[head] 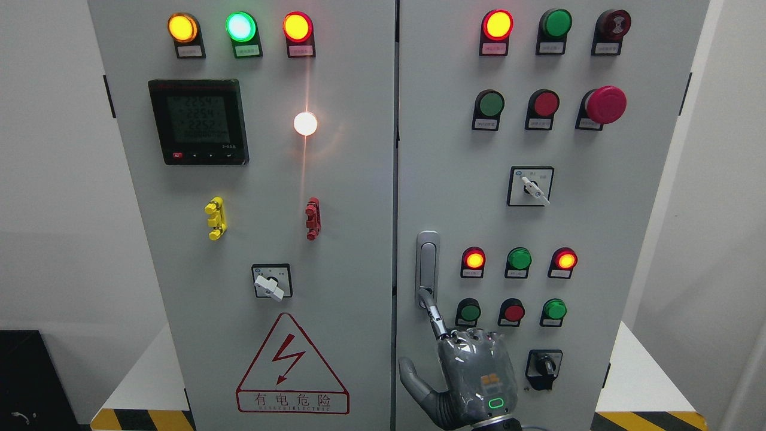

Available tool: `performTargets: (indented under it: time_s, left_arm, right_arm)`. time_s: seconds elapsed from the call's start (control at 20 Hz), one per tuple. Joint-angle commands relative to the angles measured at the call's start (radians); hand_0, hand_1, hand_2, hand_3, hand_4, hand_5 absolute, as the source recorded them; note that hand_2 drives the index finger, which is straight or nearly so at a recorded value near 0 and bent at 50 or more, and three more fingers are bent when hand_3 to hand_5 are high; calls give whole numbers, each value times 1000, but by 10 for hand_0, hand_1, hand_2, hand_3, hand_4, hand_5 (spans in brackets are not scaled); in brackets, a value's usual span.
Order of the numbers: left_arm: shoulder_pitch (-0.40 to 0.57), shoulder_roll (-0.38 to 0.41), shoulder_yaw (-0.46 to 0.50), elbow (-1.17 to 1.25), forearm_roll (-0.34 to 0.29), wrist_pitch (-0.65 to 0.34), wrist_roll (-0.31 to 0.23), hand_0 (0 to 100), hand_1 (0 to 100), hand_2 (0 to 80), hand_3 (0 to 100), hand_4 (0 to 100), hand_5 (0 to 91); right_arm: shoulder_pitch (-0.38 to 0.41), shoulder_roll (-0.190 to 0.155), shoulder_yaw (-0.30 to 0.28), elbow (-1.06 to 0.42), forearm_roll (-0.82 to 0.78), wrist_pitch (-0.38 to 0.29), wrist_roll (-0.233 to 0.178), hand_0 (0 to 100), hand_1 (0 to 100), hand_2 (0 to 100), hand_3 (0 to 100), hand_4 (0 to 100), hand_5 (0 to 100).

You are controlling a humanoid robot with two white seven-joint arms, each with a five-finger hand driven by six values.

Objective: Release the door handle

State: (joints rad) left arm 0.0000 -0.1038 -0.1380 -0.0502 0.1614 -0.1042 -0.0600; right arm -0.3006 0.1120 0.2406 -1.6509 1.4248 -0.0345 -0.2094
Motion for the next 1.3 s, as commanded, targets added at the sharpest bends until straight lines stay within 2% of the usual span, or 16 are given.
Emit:
performTargets:
  time_s: [0.0,1.25]
  left_arm:
    - [8,-1,0,0,0,0,0,120,556,0,0,0,0]
    - [9,-1,0,1,0,0,0,120,556,0,0,0,0]
  right_arm:
    - [1,0,-3,5,0,1,4,420,299,0,1000,1000,1000]
    - [1,0,-6,28,0,2,4,419,300,5,1000,1000,1000]
